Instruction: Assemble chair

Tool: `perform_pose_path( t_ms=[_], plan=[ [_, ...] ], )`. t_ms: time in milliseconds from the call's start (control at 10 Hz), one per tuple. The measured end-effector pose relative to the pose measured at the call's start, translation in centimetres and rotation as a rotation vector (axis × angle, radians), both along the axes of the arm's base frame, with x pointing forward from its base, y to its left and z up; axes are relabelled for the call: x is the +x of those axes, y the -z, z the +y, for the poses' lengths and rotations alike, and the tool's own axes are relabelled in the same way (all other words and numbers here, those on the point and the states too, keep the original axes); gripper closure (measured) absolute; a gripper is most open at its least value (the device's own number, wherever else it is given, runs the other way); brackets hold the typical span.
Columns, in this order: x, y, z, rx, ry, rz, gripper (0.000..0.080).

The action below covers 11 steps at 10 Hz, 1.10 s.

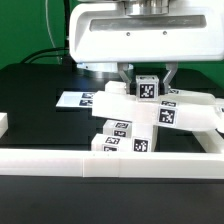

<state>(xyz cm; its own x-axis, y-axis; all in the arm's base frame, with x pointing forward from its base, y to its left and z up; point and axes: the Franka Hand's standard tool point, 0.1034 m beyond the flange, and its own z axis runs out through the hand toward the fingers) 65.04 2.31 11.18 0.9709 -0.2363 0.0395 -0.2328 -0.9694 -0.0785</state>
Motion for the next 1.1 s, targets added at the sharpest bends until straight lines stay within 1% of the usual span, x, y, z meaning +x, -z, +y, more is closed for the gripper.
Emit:
perform_pose_path(
  t_ms=[300,800,1100],
  plan=[
    [-0.01,0.05,0.27,0.016,0.269,0.019,0.0517],
    [0.05,0.10,0.12,0.049,0.540,0.037,0.0517],
    [-0.09,0.13,-0.06,0.076,0.867,0.080,0.0517]
  ],
)
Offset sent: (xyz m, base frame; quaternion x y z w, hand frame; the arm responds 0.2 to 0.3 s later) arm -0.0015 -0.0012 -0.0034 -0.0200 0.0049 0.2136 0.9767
